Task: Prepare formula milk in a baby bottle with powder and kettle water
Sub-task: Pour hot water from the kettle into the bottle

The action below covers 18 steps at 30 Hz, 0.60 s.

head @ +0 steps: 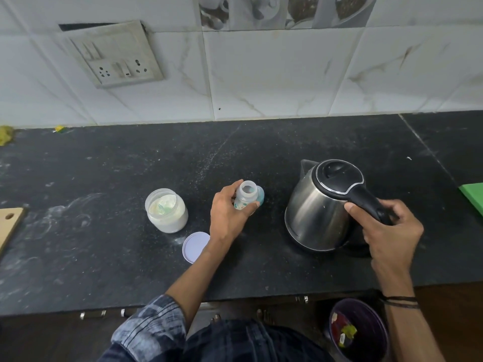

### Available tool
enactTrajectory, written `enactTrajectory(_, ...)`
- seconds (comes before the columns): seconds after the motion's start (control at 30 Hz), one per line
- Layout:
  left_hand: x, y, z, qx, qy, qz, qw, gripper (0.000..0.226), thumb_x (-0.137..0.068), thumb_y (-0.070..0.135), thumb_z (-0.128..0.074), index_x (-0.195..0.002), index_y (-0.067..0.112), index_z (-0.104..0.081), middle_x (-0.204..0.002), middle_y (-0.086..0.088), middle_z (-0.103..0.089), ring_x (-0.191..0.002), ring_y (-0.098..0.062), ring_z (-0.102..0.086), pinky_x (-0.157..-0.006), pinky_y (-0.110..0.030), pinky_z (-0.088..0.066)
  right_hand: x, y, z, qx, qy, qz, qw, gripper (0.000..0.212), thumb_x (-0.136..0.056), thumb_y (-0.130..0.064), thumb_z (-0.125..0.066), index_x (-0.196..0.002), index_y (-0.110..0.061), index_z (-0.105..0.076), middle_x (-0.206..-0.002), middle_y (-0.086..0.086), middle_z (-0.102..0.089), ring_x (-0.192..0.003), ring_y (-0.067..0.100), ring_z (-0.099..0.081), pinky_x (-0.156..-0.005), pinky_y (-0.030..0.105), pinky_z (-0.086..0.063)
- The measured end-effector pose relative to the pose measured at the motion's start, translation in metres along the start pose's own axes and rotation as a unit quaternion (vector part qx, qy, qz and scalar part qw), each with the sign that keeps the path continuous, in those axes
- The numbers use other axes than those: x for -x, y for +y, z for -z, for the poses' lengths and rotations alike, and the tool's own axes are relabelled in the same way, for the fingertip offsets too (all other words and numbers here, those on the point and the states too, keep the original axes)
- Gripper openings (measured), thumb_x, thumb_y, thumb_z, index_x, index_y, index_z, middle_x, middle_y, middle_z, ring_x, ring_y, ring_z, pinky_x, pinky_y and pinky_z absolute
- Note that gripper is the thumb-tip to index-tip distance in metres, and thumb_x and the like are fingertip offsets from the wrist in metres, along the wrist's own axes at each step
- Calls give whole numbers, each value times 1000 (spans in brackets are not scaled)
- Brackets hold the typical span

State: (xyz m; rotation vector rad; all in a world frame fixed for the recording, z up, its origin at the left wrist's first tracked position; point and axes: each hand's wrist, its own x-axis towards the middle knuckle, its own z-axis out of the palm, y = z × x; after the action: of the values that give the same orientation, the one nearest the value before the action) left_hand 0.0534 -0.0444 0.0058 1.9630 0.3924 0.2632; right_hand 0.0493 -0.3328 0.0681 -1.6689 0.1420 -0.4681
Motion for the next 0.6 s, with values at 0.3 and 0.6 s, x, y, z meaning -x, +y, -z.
enactTrajectory(0.3, 2, -1, 4, -5, -34, 7, 999, 63, -72, 23, -94, -131, 25, -69, -121, 8, -71, -112, -14, -65, -102, -40, -53, -20, -26, 17, -3, -173, -26, 985, 56, -50, -61, -97, -86, -24, -76, -69, -12, -71, -54, -2, -60, -51, 9, -45)
enactTrajectory(0.6, 9, -5, 7, -24, -37, 5, 999, 65, -71, 25, -94, -132, 24, -70, -120, 7, -70, -113, -18, -64, -101, -44, -52, -35, -48, 2, 54, -292, 9, 955, 57, -52, -60, -97, -91, -22, -77, -78, -8, -76, -54, -3, -63, -50, 6, -44)
